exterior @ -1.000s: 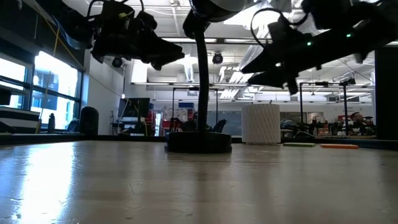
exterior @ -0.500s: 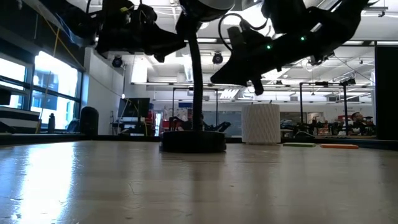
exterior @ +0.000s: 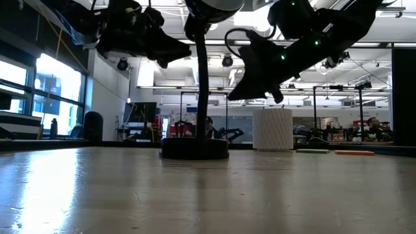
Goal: Screw lightbulb
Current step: Insert the lightbulb into the desk lamp
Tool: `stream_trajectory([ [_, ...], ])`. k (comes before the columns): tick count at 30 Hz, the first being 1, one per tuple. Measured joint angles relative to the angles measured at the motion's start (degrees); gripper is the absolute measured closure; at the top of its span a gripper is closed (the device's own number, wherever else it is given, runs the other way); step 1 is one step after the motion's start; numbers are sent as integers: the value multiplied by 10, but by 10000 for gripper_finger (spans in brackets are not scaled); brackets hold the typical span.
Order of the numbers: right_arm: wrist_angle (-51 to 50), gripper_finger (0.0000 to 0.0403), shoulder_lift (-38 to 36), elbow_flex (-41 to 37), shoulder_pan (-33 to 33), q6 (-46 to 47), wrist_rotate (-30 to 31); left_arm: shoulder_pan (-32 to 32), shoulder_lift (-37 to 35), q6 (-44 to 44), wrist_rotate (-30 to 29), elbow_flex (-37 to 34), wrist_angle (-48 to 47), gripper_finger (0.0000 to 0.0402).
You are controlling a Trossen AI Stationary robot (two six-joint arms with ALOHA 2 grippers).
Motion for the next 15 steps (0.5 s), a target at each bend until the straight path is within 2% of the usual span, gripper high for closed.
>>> stream_trajectory([
  [4,25,401,16,-28,0,-92,-19,0,-45,30,-47,0,-92,275],
  [10,130,401,64,-80,-5,-251,-91,-9,-85,21,-54,0,-146,275],
  [15,135,401,80,-86,-10,-270,-108,-42,-78,-6,-52,-8,-156,275],
])
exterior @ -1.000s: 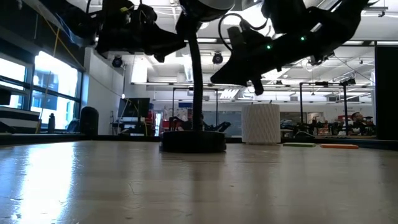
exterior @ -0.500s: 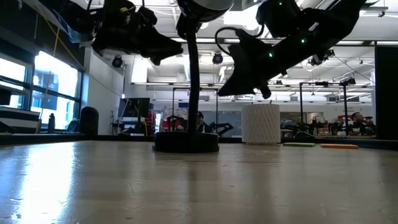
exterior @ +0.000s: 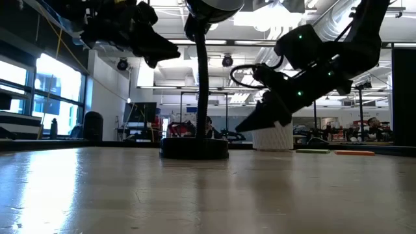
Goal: Screw lightbulb
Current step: Insert the lightbulb into the desk lamp
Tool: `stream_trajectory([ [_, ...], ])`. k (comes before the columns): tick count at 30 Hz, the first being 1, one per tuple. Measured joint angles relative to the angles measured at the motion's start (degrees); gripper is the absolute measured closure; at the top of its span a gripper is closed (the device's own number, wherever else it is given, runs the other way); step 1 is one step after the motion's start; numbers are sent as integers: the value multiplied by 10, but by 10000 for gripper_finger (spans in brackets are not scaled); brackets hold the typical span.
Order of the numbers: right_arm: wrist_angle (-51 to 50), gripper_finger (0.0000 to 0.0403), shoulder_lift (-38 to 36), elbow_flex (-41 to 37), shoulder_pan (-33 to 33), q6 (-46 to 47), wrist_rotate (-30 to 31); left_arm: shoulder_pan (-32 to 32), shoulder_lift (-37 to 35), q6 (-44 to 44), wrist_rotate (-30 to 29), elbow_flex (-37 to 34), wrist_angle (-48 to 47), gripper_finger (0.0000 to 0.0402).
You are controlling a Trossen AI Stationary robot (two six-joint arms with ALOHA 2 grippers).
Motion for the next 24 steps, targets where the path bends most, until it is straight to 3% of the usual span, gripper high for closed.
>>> stream_trajectory([
  [3,23,401,0,0,1,0,-14,-35,11,2,-29,-19,-8,275],
  [7,46,401,0,0,1,13,-13,-91,38,-7,-140,-42,16,275],
  [11,37,401,-14,0,10,35,14,-131,88,-43,-210,-61,119,268],
  [16,-37,401,-71,0,44,31,97,-154,162,-67,-240,-65,234,230],
  [20,-104,401,-126,0,69,32,131,-161,210,-85,-256,-59,298,190],
  [24,-152,401,-172,0,84,35,144,-177,235,-89,-335,-46,298,172],
])
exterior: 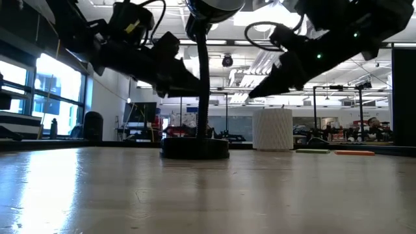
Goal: Screw lightbulb
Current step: Insert the lightbulb into the desk lamp
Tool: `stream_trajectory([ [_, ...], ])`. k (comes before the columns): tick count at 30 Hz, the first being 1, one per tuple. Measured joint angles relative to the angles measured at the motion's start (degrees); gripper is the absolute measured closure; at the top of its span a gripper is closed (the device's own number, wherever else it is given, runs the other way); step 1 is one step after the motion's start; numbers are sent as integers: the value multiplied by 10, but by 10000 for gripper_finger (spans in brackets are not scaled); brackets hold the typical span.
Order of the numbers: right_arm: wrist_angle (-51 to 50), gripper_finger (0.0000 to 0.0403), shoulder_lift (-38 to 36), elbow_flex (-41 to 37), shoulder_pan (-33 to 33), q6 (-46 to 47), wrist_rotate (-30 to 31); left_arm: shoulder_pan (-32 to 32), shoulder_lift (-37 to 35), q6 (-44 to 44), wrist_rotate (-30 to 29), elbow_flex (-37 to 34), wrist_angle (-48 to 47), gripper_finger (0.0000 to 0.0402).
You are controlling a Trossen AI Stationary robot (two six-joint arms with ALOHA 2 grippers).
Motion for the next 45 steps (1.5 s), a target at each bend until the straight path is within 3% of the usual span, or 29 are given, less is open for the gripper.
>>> stream_trajectory([
  [3,-14,401,-19,-1,6,1,4,-16,8,21,-35,2,35,171],
  [12,-25,401,-30,-1,7,20,29,-28,30,32,-52,24,86,184],
  [30,-49,401,-30,-1,10,76,28,-28,29,64,-80,36,52,342],
  [45,-54,401,-29,-1,10,80,28,-21,-11,90,-70,36,-23,351],
])
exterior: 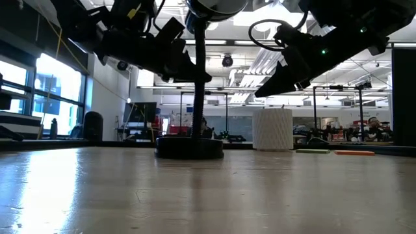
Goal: Screw lightbulb
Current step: Insert the lightbulb into the desk lamp
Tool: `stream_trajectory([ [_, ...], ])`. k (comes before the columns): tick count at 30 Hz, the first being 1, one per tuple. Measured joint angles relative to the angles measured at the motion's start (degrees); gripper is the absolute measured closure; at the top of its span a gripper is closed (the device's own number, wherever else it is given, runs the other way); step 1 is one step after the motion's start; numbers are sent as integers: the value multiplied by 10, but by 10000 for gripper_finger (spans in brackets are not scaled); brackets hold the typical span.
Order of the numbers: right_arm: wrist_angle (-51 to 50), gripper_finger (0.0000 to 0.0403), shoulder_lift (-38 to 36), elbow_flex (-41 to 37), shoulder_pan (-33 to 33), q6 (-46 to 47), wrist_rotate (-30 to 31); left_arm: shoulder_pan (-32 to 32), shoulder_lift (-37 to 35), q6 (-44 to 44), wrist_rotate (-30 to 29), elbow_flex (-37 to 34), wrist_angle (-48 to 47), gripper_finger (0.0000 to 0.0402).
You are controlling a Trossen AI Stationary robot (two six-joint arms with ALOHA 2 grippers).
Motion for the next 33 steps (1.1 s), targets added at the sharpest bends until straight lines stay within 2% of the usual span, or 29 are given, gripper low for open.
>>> stream_trajectory([
  [7,-7,401,0,0,0,0,0,12,-5,6,0,0,-8,344],
  [12,-4,401,-1,0,12,-34,32,16,-5,20,4,-1,-8,323],
  [18,-17,401,-31,0,37,-45,46,48,-5,-11,96,-1,-18,256],
  [21,-36,401,-53,0,51,-45,48,66,-16,-26,123,-2,-51,217],
  [25,-59,401,-79,0,61,-45,48,74,-46,-24,128,-2,-101,179],
  [33,-56,401,-94,0,64,-41,48,70,-126,39,142,-2,-217,173],
])
